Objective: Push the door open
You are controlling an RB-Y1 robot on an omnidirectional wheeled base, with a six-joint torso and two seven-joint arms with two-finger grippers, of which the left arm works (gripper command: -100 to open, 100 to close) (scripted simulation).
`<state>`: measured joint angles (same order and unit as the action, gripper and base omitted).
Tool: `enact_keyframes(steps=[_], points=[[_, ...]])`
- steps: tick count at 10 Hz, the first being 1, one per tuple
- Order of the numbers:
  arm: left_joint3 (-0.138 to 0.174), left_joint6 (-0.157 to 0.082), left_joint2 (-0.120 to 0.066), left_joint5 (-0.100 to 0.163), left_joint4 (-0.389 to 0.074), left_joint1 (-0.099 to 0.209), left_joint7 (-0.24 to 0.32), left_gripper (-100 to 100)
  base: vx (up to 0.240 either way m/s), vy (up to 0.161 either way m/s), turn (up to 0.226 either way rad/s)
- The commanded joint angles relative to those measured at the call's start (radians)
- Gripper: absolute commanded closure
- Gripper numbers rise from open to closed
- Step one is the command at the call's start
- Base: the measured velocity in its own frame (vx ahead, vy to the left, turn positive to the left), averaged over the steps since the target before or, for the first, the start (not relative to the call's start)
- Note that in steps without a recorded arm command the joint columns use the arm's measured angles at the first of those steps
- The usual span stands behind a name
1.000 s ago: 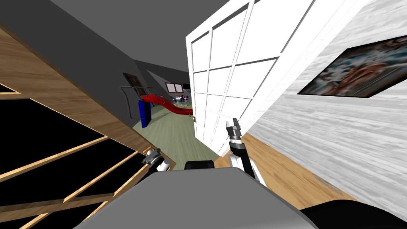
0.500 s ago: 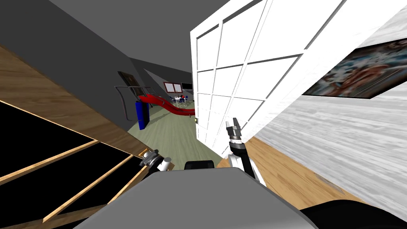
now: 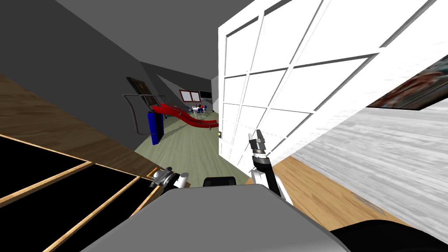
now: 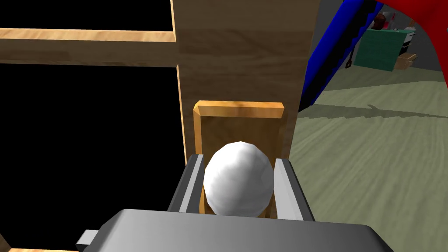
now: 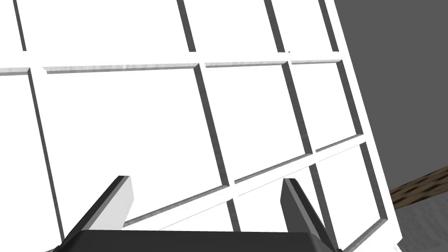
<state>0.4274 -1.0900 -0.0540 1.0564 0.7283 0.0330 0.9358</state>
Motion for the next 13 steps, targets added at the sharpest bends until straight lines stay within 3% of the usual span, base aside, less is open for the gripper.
enact_keyframes(steps=[1,6,10,11,13], points=[[0.019,-0.014,-0.007,0.019,-0.002,0.001,-0.008,100,0.087,0.122,0.021],[0.066,-0.048,-0.011,0.065,-0.008,0.004,-0.029,100,0.119,0.170,0.022],[0.105,-0.077,-0.003,0.103,-0.013,0.006,-0.046,100,0.106,0.153,0.025],[0.096,-0.074,-0.010,0.094,-0.031,0.014,-0.032,100,0.046,0.064,0.011],[0.118,-0.085,-0.021,0.117,-0.034,0.009,-0.037,100,0.083,0.155,0.040]])
